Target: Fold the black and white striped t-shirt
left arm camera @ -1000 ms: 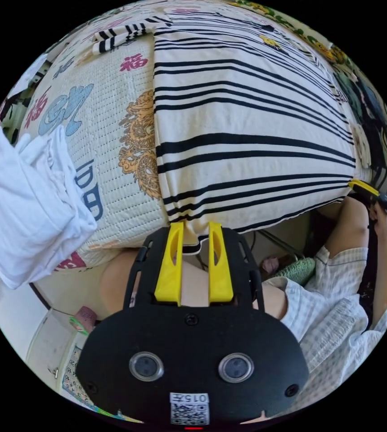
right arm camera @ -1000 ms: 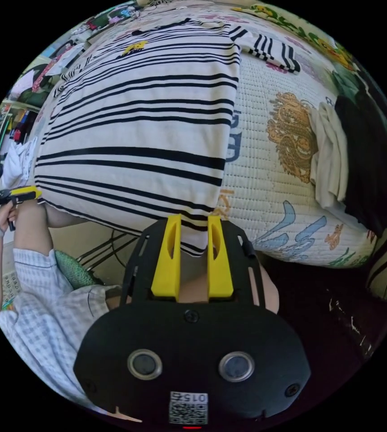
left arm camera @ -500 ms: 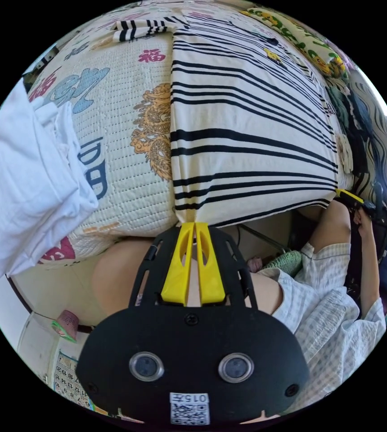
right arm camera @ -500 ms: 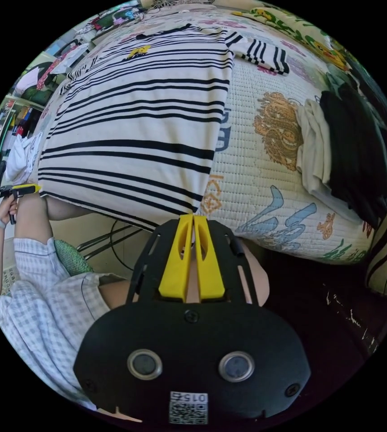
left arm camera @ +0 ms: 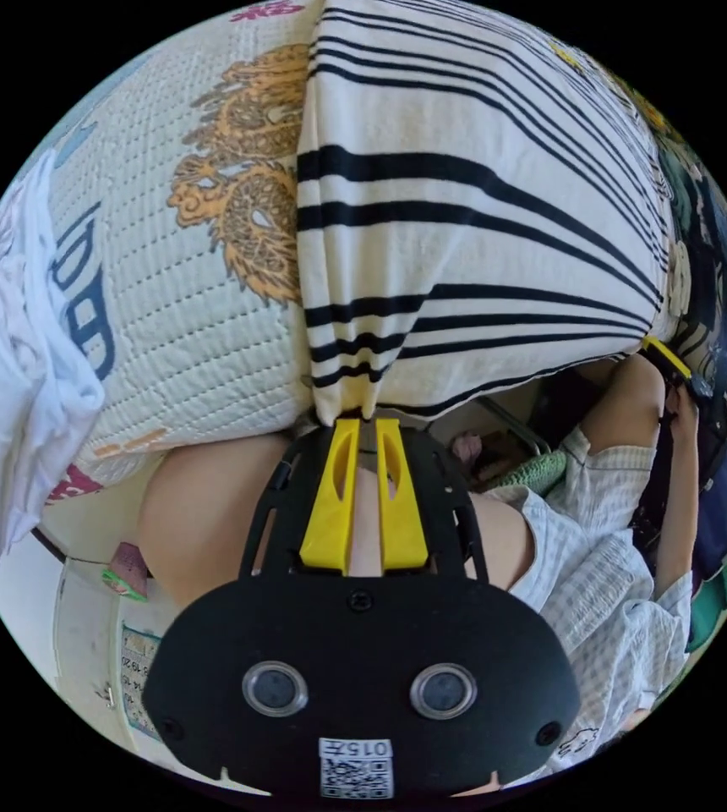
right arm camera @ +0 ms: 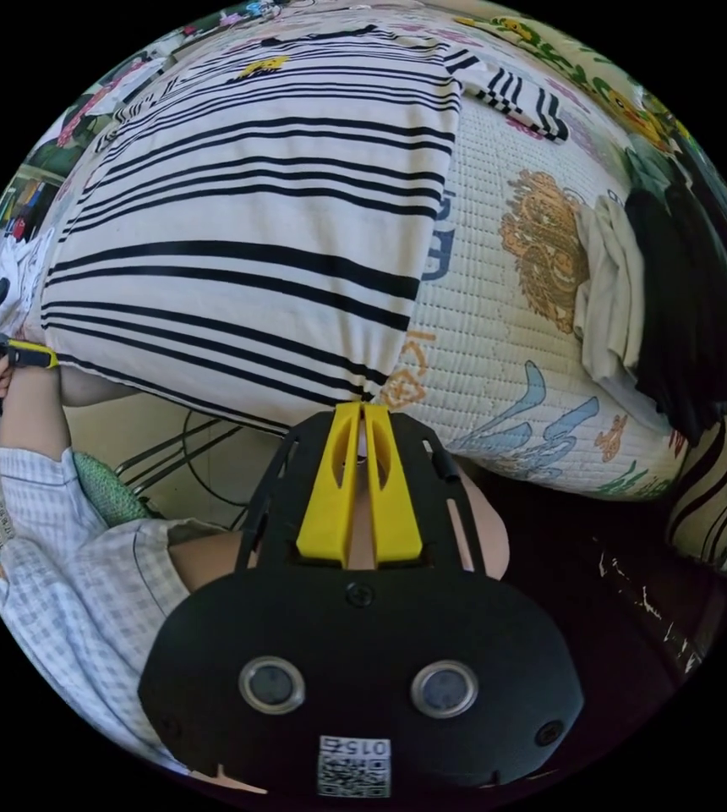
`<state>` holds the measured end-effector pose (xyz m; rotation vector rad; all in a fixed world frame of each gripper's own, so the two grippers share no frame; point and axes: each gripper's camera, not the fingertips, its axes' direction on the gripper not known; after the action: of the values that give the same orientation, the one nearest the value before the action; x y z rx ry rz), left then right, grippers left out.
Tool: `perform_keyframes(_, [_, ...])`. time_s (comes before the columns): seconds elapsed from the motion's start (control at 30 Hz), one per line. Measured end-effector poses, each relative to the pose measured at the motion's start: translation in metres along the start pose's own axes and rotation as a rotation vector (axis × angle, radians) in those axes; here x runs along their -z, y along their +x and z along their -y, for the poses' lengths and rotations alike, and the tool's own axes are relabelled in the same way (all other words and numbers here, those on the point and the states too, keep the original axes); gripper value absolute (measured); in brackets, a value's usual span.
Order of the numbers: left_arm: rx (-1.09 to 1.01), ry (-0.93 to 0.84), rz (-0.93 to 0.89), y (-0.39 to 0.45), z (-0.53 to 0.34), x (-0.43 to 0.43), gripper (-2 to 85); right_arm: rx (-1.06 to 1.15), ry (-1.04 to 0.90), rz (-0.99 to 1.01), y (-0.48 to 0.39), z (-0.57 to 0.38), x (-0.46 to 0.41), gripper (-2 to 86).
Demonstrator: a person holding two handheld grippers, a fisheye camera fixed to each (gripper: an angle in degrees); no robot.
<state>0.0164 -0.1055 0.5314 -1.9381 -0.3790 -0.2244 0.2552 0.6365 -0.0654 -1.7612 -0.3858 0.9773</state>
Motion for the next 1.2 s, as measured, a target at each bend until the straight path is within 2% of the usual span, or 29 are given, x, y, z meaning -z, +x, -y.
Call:
perform_keyframes(0.13, [-0.177,-0.022,-0.017,0.018,-0.035,0.023,10.7,-0.047,0.049,0.005,0.019,-0.024,0.012,-0.6])
perform_keyframes(0.2, [-0.180,-0.014,-0.025,0.019,-0.053,0.042,11.1,-0.141,0.195,0.059,0.039,-0.051,0.030,-0.5])
perform_keyframes(0.37, [-0.210,0.062,0.113,0.044,-0.097,0.115,8.6,-0.217,0.463,0.140,0.067,-0.083,0.067,1.2])
perform_keyframes(0.47, [-0.316,0.186,0.203,0.089,-0.099,0.181,7.2,-0.231,0.596,0.130,0.079,-0.081,0.085,3.1])
perform_keyframes(0.6, [-0.562,0.433,0.250,0.191,-0.052,0.270,7.0,-0.299,0.744,0.100,0.102,-0.055,0.101,4.7])
perform_keyframes(0.73, [-0.762,0.564,0.239,0.316,0.042,0.316,8.4,-0.348,0.760,0.081,0.124,-0.020,0.103,5.1])
perform_keyframes(0.83, [-0.741,0.631,0.295,0.394,0.118,0.325,9.4,-0.429,0.736,0.020,0.141,0.006,0.099,5.2])
perform_keyframes(0.93, [-0.735,0.607,0.325,0.457,0.187,0.315,9.4,-0.474,0.735,0.051,0.160,0.022,0.095,6.4])
perform_keyframes(1.07, [-0.688,0.572,0.242,0.496,0.239,0.286,9.6,-0.588,0.747,0.274,0.196,0.030,0.090,7.7])
perform_keyframes(1.2, [-0.528,0.588,0.339,0.498,0.272,0.259,9.8,-0.566,0.723,0.341,0.209,0.045,0.086,6.7])
